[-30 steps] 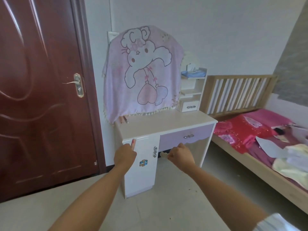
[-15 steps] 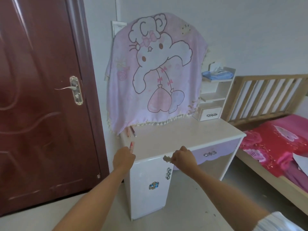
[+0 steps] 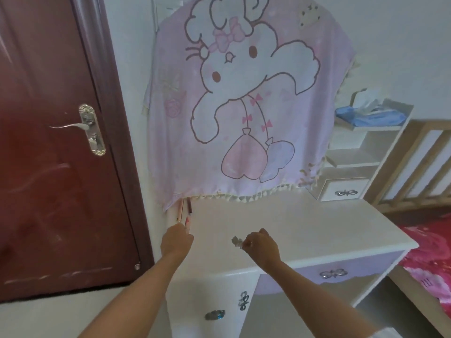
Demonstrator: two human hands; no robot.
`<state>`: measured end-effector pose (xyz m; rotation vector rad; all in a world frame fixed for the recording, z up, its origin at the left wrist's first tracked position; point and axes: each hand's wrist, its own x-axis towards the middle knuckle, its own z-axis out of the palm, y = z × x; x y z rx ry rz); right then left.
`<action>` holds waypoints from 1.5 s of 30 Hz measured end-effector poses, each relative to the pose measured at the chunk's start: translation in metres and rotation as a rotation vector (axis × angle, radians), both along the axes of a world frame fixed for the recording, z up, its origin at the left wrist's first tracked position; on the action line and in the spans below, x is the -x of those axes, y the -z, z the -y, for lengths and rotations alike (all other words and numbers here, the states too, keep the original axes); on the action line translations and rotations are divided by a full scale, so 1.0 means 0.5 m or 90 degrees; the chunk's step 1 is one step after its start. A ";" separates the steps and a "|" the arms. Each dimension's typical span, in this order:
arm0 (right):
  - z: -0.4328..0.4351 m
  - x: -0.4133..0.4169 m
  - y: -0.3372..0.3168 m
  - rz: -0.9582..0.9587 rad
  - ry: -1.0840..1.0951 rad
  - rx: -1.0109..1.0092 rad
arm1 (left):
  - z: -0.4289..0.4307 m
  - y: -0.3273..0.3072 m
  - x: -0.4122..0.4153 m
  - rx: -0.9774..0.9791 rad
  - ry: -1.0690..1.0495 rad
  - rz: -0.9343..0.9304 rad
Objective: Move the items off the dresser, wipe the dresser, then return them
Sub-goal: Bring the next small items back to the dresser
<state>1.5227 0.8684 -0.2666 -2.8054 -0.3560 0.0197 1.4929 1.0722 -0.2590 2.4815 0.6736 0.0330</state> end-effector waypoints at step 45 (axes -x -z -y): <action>-0.274 -0.565 0.229 -0.038 -0.262 0.030 | -0.112 0.237 -0.500 -0.225 0.096 -0.090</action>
